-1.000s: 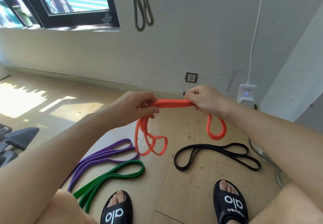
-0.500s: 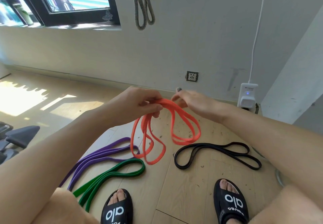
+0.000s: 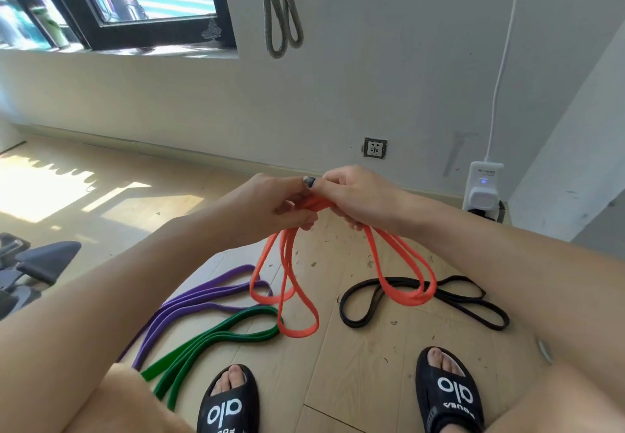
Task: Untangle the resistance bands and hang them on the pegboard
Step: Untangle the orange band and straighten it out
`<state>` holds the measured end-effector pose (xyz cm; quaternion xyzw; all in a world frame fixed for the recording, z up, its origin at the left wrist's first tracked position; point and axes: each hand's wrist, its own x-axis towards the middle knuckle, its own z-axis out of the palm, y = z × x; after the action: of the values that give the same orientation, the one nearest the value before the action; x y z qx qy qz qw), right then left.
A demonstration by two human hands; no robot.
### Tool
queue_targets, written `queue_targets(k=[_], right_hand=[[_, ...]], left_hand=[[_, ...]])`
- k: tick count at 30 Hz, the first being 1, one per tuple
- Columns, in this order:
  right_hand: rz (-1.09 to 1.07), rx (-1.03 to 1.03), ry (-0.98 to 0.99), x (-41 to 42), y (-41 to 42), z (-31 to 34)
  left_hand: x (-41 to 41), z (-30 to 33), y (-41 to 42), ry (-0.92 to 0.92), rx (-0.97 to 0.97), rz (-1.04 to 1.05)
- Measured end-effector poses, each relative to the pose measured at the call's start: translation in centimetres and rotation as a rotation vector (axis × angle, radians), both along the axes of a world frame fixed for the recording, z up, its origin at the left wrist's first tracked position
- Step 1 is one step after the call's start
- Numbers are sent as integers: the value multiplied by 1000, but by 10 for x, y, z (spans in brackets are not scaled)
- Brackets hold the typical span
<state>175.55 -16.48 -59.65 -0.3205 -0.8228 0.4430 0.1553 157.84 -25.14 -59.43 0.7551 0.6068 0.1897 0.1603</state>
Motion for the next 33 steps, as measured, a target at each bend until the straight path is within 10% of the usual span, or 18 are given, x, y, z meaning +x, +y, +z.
queue_targets(k=[22,33], right_hand=[[-229,-88,260,20,15,17],[-210,-64,225,20,15,14]], left_hand=[[-2,-20,16,332,-2,52],[-10,-20,15,168,-138,16]])
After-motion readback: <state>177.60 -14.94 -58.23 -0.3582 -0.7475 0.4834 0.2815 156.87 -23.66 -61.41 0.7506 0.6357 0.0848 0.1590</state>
